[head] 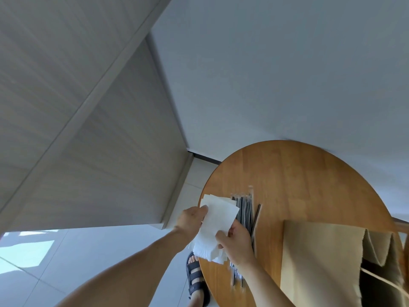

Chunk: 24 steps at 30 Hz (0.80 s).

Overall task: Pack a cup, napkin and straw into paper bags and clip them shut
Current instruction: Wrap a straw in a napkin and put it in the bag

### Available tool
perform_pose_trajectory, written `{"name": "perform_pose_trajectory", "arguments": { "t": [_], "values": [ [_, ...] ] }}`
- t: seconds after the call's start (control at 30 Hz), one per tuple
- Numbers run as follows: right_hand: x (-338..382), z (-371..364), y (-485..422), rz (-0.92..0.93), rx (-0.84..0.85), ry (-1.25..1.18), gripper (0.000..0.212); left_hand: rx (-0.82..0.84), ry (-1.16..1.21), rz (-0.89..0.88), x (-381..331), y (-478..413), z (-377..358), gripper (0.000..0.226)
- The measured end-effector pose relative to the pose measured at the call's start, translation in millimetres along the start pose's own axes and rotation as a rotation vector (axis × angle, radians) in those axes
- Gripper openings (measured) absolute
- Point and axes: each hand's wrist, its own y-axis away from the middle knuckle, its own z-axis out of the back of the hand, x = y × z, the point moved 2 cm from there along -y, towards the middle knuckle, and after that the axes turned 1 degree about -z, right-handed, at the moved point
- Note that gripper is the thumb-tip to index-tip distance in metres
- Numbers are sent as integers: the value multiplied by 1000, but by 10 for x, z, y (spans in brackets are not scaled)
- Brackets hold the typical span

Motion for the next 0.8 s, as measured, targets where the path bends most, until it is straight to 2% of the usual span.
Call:
{"name": "perform_pose_trajectory", "arguments": {
  "t": [0.17,0.23,0.27,0.33,0.4,0.43,0.47,0.57,0.67,0.8],
  "values": [
    [-66,90,9,-21,-14,42,30,49,-27,-21,-15,43,-85,27],
    [-96,137,25,-6,-81,95,20,21,-55,-48,-10,54,-89,27],
    [-103,174,37,18,-162,134,12,2,-55,-57,-10,59,-88,27],
    [-109,299,62,52,-425,261,9,-38,-55,-66,-21,69,-75,25],
    [-90,458,88,-11,-649,369,7,-60,-57,-73,-48,78,-65,22],
    [-94,533,76,-76,-691,409,8,-63,-59,-80,-67,86,-64,21],
    [-110,599,46,-152,-685,461,11,-61,-60,-86,-92,92,-67,19],
    [-120,691,-53,-315,-521,583,20,-34,-32,-98,-154,109,-102,19],
    [-115,711,-121,-356,-454,619,20,-23,-16,-105,-186,128,-123,23],
    [-89,732,-135,-397,-474,620,28,12,-4,-75,-217,159,-128,33]
  ]
}}
